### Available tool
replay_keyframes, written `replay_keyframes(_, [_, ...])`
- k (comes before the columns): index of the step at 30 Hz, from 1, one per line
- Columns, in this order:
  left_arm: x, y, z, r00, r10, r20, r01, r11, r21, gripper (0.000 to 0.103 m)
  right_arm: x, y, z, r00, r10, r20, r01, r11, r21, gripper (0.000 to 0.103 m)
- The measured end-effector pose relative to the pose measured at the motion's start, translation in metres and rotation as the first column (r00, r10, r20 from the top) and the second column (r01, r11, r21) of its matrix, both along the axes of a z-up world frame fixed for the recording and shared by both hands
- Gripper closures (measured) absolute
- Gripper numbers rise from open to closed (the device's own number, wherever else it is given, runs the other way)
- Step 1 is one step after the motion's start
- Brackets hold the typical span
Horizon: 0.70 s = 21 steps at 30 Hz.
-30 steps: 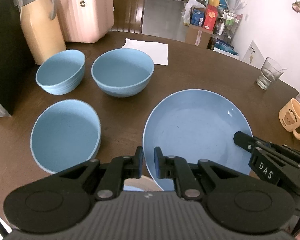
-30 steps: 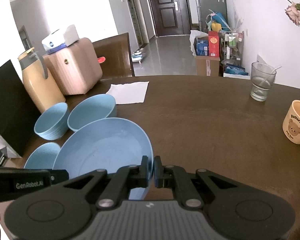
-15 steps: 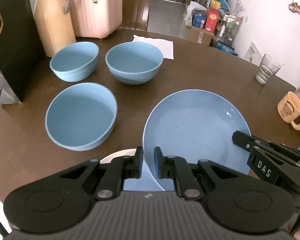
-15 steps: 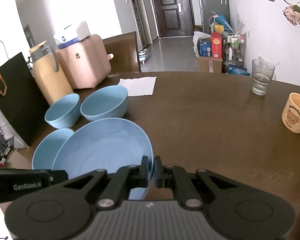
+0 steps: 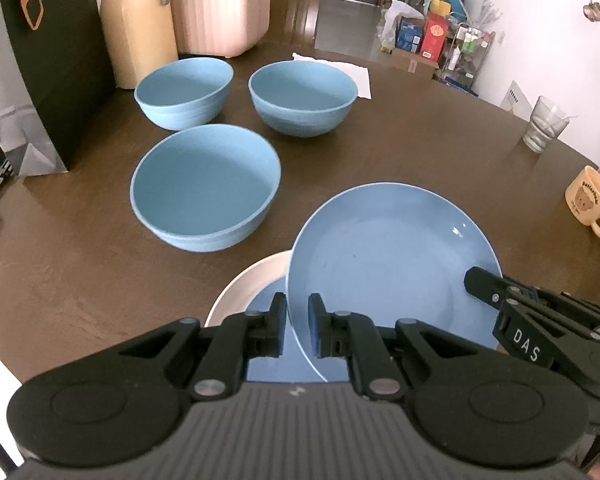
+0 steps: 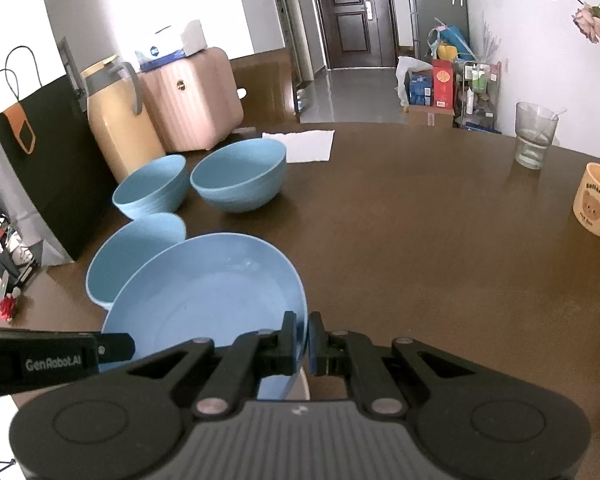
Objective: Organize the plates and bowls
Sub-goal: 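Lower the small blue plate onto the stacked plates with both tools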
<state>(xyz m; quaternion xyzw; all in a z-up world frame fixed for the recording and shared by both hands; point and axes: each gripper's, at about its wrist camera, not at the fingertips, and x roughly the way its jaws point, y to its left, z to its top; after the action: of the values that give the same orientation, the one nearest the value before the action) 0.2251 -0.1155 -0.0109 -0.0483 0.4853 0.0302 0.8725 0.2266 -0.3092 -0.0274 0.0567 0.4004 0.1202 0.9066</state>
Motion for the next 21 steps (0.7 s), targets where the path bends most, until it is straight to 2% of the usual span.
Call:
replay_keyframes(14, [-0.015,0.02,-0.025,0.999,0.015,-0.032,-0.015,1.0,0.003,0.091,-0.014,0.021,-0.025,0.999,0.014,-0.034,-0.015,1.0,-0.015,0.098])
replay_keyframes(21, [-0.018,0.019,-0.028,0.999,0.014,-0.029,-0.014,1.0,0.007,0.091,-0.018,0.025,-0.03,0.999,0.015,-0.04,-0.016,1.0,-0.024,0.097])
